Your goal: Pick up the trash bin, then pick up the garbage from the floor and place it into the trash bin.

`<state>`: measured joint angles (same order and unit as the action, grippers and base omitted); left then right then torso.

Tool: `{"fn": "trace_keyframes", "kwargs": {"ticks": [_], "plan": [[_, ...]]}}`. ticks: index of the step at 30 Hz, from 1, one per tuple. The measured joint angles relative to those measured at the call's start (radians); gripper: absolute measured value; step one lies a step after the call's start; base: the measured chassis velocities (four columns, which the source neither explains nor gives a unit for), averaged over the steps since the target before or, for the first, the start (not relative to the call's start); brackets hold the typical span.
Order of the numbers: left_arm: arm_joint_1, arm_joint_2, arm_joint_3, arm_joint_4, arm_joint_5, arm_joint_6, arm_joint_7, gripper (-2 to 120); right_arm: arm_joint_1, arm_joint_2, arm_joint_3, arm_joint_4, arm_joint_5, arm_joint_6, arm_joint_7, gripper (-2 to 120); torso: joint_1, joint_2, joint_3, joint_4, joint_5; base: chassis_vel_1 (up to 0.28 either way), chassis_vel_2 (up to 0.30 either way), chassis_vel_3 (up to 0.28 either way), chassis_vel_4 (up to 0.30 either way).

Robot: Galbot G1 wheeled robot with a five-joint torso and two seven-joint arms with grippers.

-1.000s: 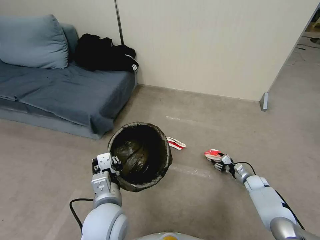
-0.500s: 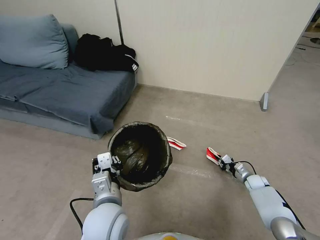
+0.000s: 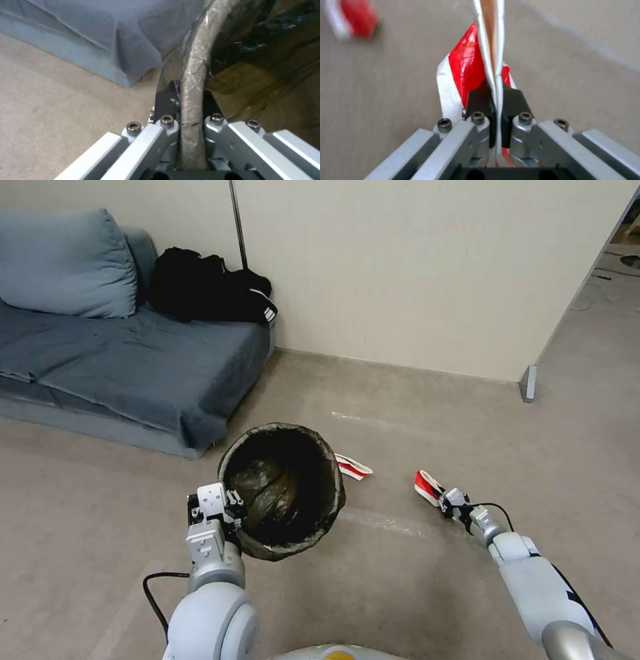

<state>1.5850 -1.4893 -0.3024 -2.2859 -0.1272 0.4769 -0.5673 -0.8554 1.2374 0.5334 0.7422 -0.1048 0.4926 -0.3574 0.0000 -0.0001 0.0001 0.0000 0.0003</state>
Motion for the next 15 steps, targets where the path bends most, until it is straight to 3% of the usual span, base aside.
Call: {"fn": "trace_keyframes", "kwargs": {"ticks": [1, 2, 5, 6, 9, 10, 13, 14, 15], "plan": [[-0.003, 0.001, 0.0, 0.005, -0.002, 0.001, 0.0, 1, -0.033, -0.002, -0.001, 0.077, 0.053, -0.013, 0.011, 0, 0.0, 0.0, 0.0, 0.0001, -0.0003, 0.0, 0.0, 0.0, 0.0], [-0.003, 0.001, 0.0, 0.005, -0.002, 0.001, 0.0, 1, -0.033, -0.002, -0.001, 0.077, 0.053, -0.013, 0.011, 0, 0.0, 0.0, 0.0, 0.0001, -0.0003, 0.0, 0.0, 0.0, 0.0], [-0.011, 0.002, 0.003, 0.021, -0.012, 0.004, -0.003, 1, -0.136, -0.011, 0.002, 0.362, 0.184, -0.062, 0.038, 0, 0.0, 0.0, 0.0, 0.0, -0.0002, 0.0, 0.0, 0.0, 0.0], [-0.011, 0.002, 0.003, 0.021, -0.012, 0.004, -0.003, 1, -0.136, -0.011, 0.002, 0.362, 0.184, -0.062, 0.038, 0, 0.0, 0.0, 0.0, 0.0, -0.0002, 0.0, 0.0, 0.0, 0.0], [-0.016, 0.002, 0.013, 0.038, -0.021, 0.007, -0.004, 1, -0.248, -0.019, 0.009, 0.694, 0.301, -0.112, 0.054, 0, 0.0, 0.0, 0.0, 0.0002, -0.0005, 0.0, 0.0, 0.0, 0.0], [-0.016, 0.002, 0.013, 0.038, -0.021, 0.007, -0.004, 1, -0.248, -0.019, 0.009, 0.694, 0.301, -0.112, 0.054, 0, 0.0, 0.0, 0.0, 0.0002, -0.0005, 0.0, 0.0, 0.0, 0.0], [-0.02, 0.004, 0.025, 0.046, -0.029, 0.015, -0.004, 1, -0.37, -0.022, -0.006, 0.996, 0.406, -0.15, 0.064, 0, 0.0, 0.0, 0.0, 0.0, -0.0007, 0.0, 0.0, 0.0, 0.0], [-0.02, 0.004, 0.025, 0.046, -0.029, 0.015, -0.004, 1, -0.37, -0.022, -0.006, 0.996, 0.406, -0.15, 0.064, 0, 0.0, 0.0, 0.0, 0.0, -0.0007, 0.0, 0.0, 0.0, 0.0], [-0.022, 0.005, 0.028, 0.046, -0.032, 0.022, -0.004, 1, -0.408, -0.024, -0.02, 1.077, 0.431, -0.156, 0.064, 0, 0.0, 0.0, 0.0, -0.0004, -0.0004, 0.0, 0.0, 0.0, 0.0]]}}
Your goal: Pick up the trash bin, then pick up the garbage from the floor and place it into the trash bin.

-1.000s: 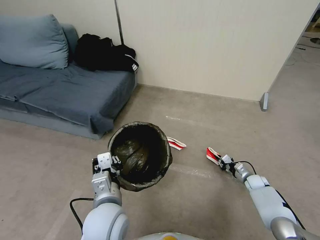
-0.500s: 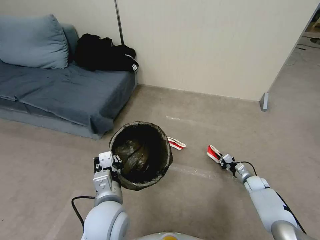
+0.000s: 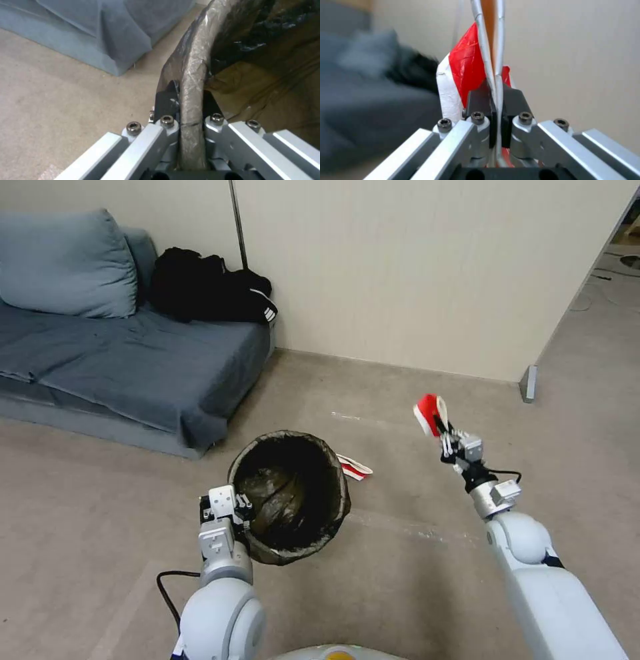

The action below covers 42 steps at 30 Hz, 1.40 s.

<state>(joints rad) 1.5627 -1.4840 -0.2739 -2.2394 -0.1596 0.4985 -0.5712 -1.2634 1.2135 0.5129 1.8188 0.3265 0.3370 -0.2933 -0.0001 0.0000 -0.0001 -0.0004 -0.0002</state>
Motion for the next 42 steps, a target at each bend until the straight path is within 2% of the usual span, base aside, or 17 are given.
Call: {"fn": "trace_keyframes", "kwargs": {"ticks": [2, 3, 6, 8, 10, 11, 12, 17, 21, 23, 29, 35, 41, 42], "plan": [[-0.004, 0.002, 0.008, -0.003, -0.01, 0.011, 0.001, 1, -0.059, -0.012, -0.047, 0.113, 0.026, -0.003, -0.001, 0, 0.0, 0.0, 0.0, 0.0003, -0.0001, 0.0, 0.0, 0.0, 0.0], [-0.004, 0.002, 0.008, -0.003, -0.01, 0.011, 0.001, 1, -0.059, -0.012, -0.047, 0.113, 0.026, -0.003, -0.001, 0, 0.0, 0.0, 0.0, 0.0003, -0.0001, 0.0, 0.0, 0.0, 0.0], [-0.007, 0.014, 0.014, -0.008, -0.022, 0.018, 0.002, 1, -0.119, -0.061, -0.14, 0.233, 0.037, -0.003, -0.008, 0, 0.0, 0.0, 0.0, 0.0003, 0.0, 0.0, 0.0, 0.0, 0.0], [-0.008, 0.016, 0.014, -0.008, -0.024, 0.02, 0.002, 1, -0.127, -0.072, -0.158, 0.247, 0.037, -0.004, -0.008, 0, 0.0, 0.0, 0.0, 0.0003, -0.0001, 0.0, 0.0, 0.0, 0.0], [-0.011, 0.032, 0.02, -0.013, -0.039, 0.033, 0.015, 1, -0.153, -0.129, -0.265, 0.295, 0.02, -0.013, -0.008, 0, 0.0, 0.0, 0.0, 0.0005, -0.0001, 0.0, 0.0, 0.0, 0.0], [-0.011, 0.032, 0.02, -0.013, -0.039, 0.033, 0.015, 1, -0.153, -0.129, -0.265, 0.295, 0.02, -0.013, -0.008, 0, 0.0, 0.0, 0.0, 0.0005, -0.0001, 0.0, 0.0, 0.0, 0.0], [-0.015, 0.036, 0.023, -0.016, -0.045, 0.038, 0.021, 1, -0.156, -0.151, -0.311, 0.297, 0.004, -0.019, -0.01, 0, 0.0, 0.0, 0.0, 0.0005, 0.0001, 0.0, 0.0, 0.0, 0.0], [-0.026, 0.045, 0.032, -0.016, -0.052, 0.049, 0.026, 1, -0.139, -0.174, -0.429, 0.257, -0.059, -0.033, -0.022, 0, 0.0, 0.0, 0.0, 0.0004, 0.0001, 0.0, 0.0, 0.0, 0.0], [-0.025, 0.044, 0.038, -0.016, -0.052, 0.049, 0.027, 1, -0.115, -0.146, -0.468, 0.216, -0.081, -0.041, -0.022, 0, 0.0, 0.0, 0.0, 0.0003, 0.0002, 0.0, 0.0, 0.0, 0.0], [-0.024, 0.04, 0.046, -0.019, -0.051, 0.05, 0.027, 1, -0.076, -0.098, -0.502, 0.154, -0.098, -0.048, -0.023, 0, 0.0, 0.0, 0.0, 0.0005, 0.0001, 0.0, 0.0, 0.0, 0.0], [-0.023, 0.036, 0.051, -0.021, -0.049, 0.05, 0.027, 1, -0.042, -0.045, -0.526, 0.074, -0.113, -0.048, -0.023, 0, 0.0, 0.0, 0.0, 0.0005, 0.0001, 0.0, 0.0, 0.0, 0.0], [-0.018, 0.033, 0.054, -0.021, -0.044, 0.05, 0.027, 1, -0.016, -0.01, -0.54, 0.024, -0.146, -0.045, 0.021, 0, 0.0, 0.0, 0.0, 0.0004, 0.0, 0.0, 0.0, 0.0, 0.0], [-0.013, 0.031, 0.055, -0.024, -0.039, 0.048, 0.027, 1, 0.0, 0.001, -0.532, 0.01, -0.177, -0.045, 0.052, 19, 0.0, 0.0, 0.0, 0.0003, 0.0001, 0.0, 0.0, 0.0, 0.0], [-0.013, 0.031, 0.055, -0.024, -0.039, 0.048, 0.027, 1, 0.0, 0.001, -0.532, 0.01, -0.177, -0.045, 0.052, 19, 0.0, 0.0, 0.0, 0.0003, 0.0001, 0.0, 0.0, 0.0, 0.0]]}}
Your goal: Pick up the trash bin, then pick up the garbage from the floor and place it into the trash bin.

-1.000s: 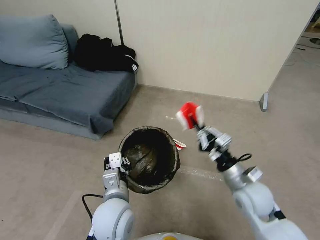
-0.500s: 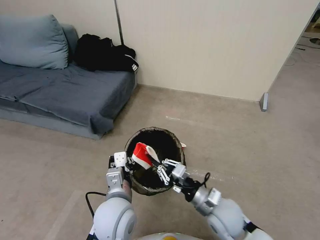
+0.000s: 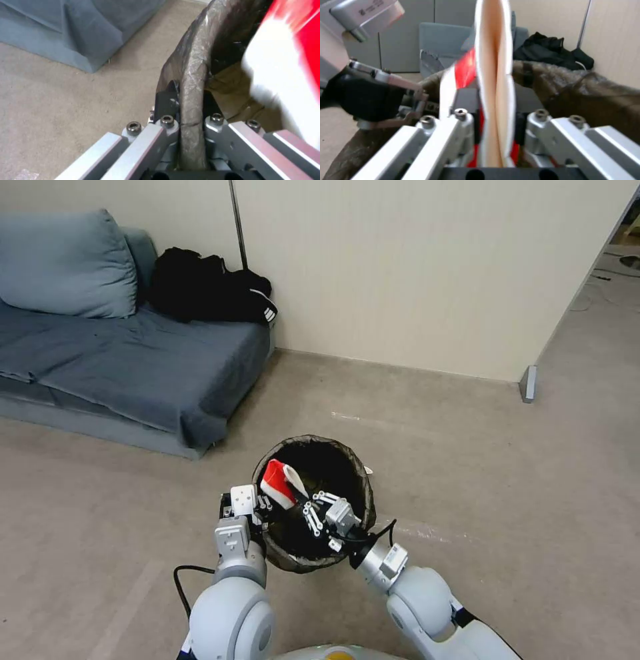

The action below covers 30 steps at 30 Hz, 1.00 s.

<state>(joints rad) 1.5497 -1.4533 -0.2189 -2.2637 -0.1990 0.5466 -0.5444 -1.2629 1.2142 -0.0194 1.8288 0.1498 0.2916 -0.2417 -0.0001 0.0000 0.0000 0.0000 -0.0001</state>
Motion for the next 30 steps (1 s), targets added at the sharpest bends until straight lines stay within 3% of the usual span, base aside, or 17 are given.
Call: {"fn": "trace_keyframes", "kwargs": {"ticks": [3, 11, 18, 23, 30], "plan": [[0.0, 0.0, -0.003, 0.0, 0.0, -0.001, 0.0, 1, -0.003, -0.002, 0.012, 0.009, 0.0, -0.001, 0.001, 36, 0.0, 0.0, 0.0, 0.0, 0.0, 0.0, 0.0, 0.0, 0.0], [-0.004, 0.001, -0.005, 0.004, 0.0, -0.002, -0.001, 1, -0.013, -0.016, 0.032, 0.019, 0.002, -0.001, 0.003, 60, 0.0, 0.0, 0.0, 0.0, 0.0001, 0.0, 0.0, 0.0, 0.0], [-0.007, 0.002, -0.007, 0.01, 0.0, -0.003, -0.002, 1, -0.03, -0.031, 0.047, 0.041, 0.004, -0.001, 0.004, 90, 0.0, 0.0, 0.0, 0.0, 0.0001, 0.0, 0.0, 0.0, 0.0], [-0.012, 0.005, -0.016, 0.015, -0.002, -0.004, -0.004, 1, -0.044, -0.045, 0.062, 0.079, 0.003, 0.001, 0.008, 99, 0.0, 0.0, 0.0, 0.0, 0.0001, 0.0, 0.0, 0.0, 0.0], [-0.026, 0.013, -0.039, 0.037, -0.003, -0.005, -0.005, 1, -0.108, -0.032, 0.157, 0.292, -0.038, 0.007, 0.054, 100, 0.0, 0.0, 0.0, 0.0, -0.0001, 0.0, 0.0, 0.0, 0.0]]}}
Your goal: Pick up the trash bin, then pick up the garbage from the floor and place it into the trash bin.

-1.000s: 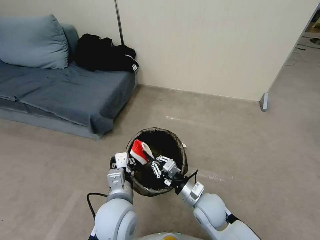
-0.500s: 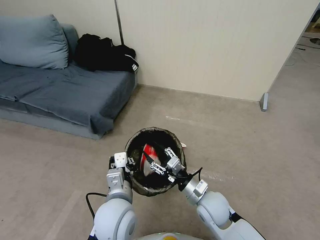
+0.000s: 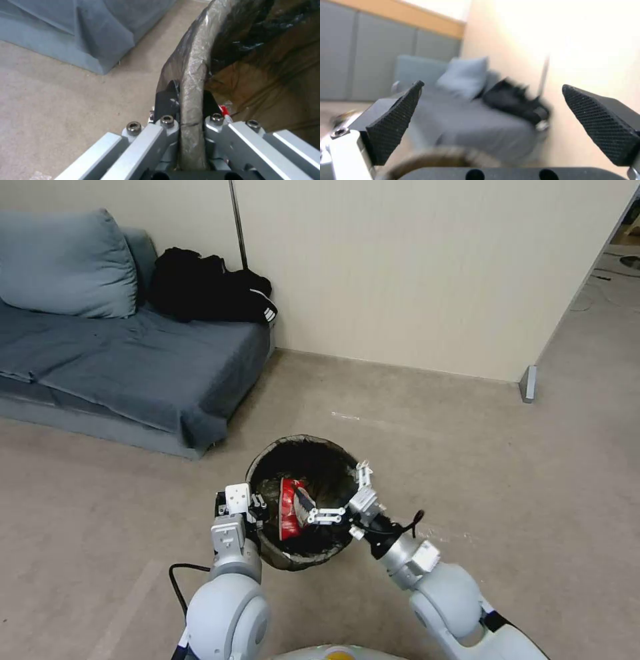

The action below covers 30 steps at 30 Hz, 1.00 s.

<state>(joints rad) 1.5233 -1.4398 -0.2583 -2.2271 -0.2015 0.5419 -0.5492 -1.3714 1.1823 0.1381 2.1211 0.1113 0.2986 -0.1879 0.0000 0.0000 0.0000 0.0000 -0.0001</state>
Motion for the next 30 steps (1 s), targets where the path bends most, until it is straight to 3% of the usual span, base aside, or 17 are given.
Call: {"fn": "trace_keyframes", "kwargs": {"ticks": [6, 9, 19, 30], "plan": [[-0.006, 0.014, -0.016, 0.008, -0.005, 0.0, 0.0, 1, -0.085, 0.076, 0.101, 0.138, -0.107, -0.034, 0.134, 100, 0.0, 0.0, 0.0, 0.0002, 0.0001, 0.0, 0.0, 0.0, 0.0], [-0.003, 0.022, -0.03, 0.006, -0.008, -0.002, -0.001, 1, -0.227, 0.148, 0.131, 0.181, -0.147, -0.043, 0.24, 100, 0.0, 0.0, 0.0, 0.0, 0.0, 0.0, 0.0, 0.0, 0.0], [0.002, 0.031, -0.054, -0.005, -0.012, -0.009, -0.003, 1, -0.373, 0.239, 0.13, 0.152, -0.228, 0.007, 0.303, 100, 0.0, 0.0, 0.0, 0.0001, 0.0, 0.0, 0.0, 0.0, 0.0], [0.004, 0.022, -0.063, -0.019, -0.014, -0.014, -0.004, 1, -0.346, 0.233, 0.161, 0.079, -0.19, 0.019, 0.314, 100, 0.0, 0.0, 0.0, 0.0, 0.0002, 0.0, 0.0, 0.0, 0.0]]}}
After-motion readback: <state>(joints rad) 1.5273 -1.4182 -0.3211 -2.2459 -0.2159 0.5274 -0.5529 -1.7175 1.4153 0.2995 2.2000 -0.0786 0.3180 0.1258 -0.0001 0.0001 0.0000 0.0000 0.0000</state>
